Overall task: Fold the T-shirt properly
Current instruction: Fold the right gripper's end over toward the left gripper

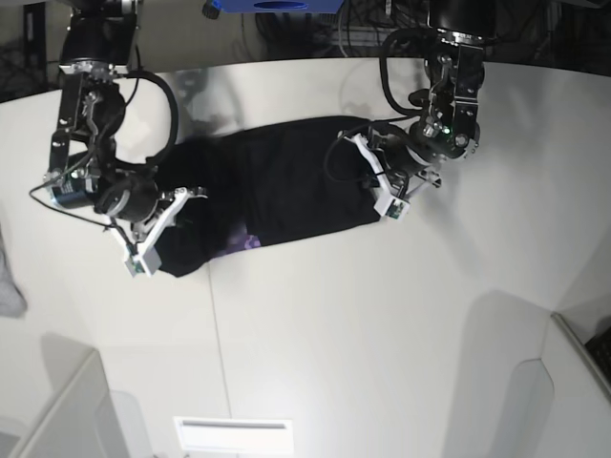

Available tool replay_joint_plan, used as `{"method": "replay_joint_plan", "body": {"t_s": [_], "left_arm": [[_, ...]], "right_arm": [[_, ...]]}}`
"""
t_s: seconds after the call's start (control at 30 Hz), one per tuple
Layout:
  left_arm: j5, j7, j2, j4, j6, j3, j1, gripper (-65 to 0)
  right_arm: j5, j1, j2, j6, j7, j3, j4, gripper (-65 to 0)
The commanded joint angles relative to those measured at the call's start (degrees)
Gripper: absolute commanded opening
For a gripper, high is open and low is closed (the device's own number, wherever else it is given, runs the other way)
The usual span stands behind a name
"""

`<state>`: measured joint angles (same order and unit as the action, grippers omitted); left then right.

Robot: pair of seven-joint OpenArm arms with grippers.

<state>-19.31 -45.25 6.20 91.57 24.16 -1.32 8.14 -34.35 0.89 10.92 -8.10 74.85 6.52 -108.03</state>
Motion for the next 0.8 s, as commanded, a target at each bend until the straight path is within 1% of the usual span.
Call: {"method": "replay_joint_plan", "body": {"t_s": [0.0,0.17,0.37,0.53,0.63,0.7,0.77], "left_arm": [[-0.87,0.90,0.09,0.78,0.32,0.14,-0.54,-65.0],[-0.87,0.90,0.09,0.78,0.32,0.49,-0.45,-65.0],[-0.87,0.90,0.27,0.78,0.32,0.58,-0.27,-65.0],[-0.87,0.90,0.35,0.78,0.32,0.58,-0.27,-65.0],[-0.87,0.90,0.35,0.69,0.32,0.58,-0.27,-65.0],[-0.87,0.90,0.35,0.69,0.32,0.58,-0.27,-65.0],[-0.87,0.90,0.44,0.69,0.32,0.58,-0.27,-65.0]], "right_arm": [[-0.95,0.74,-0.59,-0.12,-0.43,0.29,-1.82,-65.0],[-1.12,-0.67,-3.31,-0.03,0.54,-0.06,-4.98,-65.0],[-1.12,-3.48,-6.39,-0.03,0.27,-0.15,-6.74,-65.0],[-1.21,-3.65,-8.59,-0.12,0.45,-0.24,-7.18,-65.0],[-1.39,-3.65,-8.94,-0.12,0.45,-0.24,-7.18,-65.0],[-3.67,-3.65,-9.47,-0.12,0.45,-0.24,-7.18,-65.0],[-7.28,-3.65,-9.47,-0.12,0.18,-0.15,-7.18,-65.0]]}}
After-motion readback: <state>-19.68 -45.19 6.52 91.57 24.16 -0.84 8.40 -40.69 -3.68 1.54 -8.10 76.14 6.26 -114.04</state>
